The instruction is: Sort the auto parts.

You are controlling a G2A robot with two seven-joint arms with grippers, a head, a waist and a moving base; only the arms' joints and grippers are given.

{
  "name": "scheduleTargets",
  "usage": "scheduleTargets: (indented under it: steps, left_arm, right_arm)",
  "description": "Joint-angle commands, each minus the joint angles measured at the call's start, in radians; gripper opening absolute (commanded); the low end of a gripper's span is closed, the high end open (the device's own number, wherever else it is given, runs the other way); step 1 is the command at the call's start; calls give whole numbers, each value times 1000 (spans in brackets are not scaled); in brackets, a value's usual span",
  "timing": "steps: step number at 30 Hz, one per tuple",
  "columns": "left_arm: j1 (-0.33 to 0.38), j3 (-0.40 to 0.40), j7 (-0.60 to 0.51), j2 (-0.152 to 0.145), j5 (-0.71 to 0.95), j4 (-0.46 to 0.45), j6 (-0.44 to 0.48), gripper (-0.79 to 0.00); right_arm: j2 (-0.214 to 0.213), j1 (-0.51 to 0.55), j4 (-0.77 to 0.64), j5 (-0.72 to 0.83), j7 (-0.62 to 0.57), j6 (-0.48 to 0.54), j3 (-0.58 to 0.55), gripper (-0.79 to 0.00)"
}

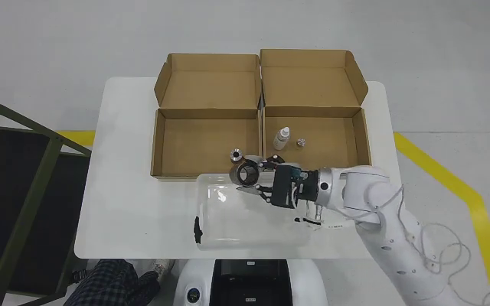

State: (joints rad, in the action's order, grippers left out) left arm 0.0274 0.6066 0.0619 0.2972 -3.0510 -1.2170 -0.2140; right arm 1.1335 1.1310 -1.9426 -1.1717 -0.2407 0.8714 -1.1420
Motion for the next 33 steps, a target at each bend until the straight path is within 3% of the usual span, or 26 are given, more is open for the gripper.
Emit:
scheduleTargets:
  steps: [1,33]
  left_arm:
    - [0,0,0,0,0,0,0,0]
    - [0,0,0,0,0,0,0,0]
  right_arm:
    - [-2,0,-5,11,6,-3,-13,-785]
    - [-27,13,-78,82,79,-25,-145,-785]
